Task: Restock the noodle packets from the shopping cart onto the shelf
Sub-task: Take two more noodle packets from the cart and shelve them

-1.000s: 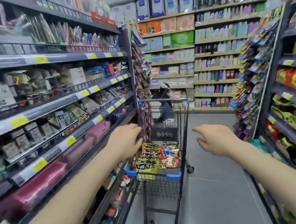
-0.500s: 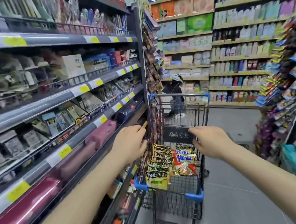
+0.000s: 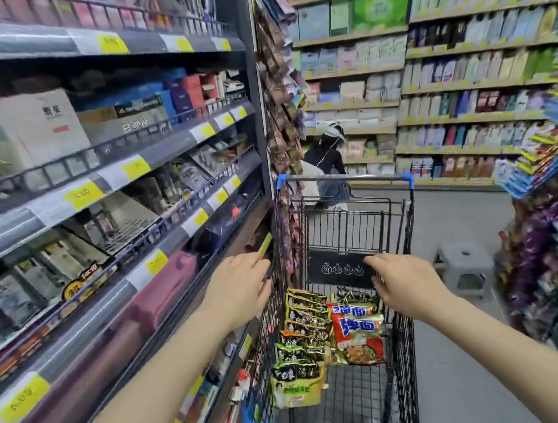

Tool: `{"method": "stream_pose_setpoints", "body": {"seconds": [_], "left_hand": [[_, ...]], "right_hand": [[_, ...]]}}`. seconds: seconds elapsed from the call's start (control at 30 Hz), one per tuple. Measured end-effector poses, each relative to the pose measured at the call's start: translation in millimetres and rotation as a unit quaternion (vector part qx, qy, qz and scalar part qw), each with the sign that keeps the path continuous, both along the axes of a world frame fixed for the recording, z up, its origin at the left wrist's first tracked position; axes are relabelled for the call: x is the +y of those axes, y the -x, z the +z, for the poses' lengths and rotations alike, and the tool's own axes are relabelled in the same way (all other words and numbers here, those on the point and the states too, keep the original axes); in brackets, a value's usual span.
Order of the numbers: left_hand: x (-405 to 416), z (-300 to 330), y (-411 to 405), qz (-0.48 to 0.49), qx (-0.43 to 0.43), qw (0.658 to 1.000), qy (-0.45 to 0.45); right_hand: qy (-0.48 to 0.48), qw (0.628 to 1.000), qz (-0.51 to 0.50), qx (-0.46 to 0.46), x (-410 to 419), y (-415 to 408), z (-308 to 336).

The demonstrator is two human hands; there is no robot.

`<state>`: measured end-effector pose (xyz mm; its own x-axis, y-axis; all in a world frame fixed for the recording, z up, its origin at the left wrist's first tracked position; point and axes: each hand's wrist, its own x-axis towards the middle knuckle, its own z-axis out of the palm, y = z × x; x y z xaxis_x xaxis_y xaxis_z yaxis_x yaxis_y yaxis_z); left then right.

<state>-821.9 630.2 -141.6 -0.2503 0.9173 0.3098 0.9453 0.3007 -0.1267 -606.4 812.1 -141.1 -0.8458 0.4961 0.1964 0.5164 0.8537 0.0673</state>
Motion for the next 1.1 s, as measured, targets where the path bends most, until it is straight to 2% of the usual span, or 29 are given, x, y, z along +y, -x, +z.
{"method": "stream_pose_setpoints", "body": {"seconds": [0.37,0.63,0.8,1.03,1.1], "left_hand": [[133,-53,117,-0.086,-0.008,0.996,0.031],[207,-137,155,-0.154,-0.034,0.987,0.036],[228,-211,166,-0.193,-0.041,0.980,0.032],[226,-305,183,-0.196,-0.062,0.973,0.102],[224,-319,185,-0.198,-0.064,0.972,0.106]], "right_hand": [[0.043,0.996,-0.069,-0.024,97,92,-59],[0.074,0.986,-0.150,-0.027,153,119,-142],[0.141,0.969,-0.196,-0.049,182,127,-230],[0.267,0.905,-0.304,-0.134,197,123,-374],[0.287,0.889,-0.333,-0.131,204,121,-406]]}}
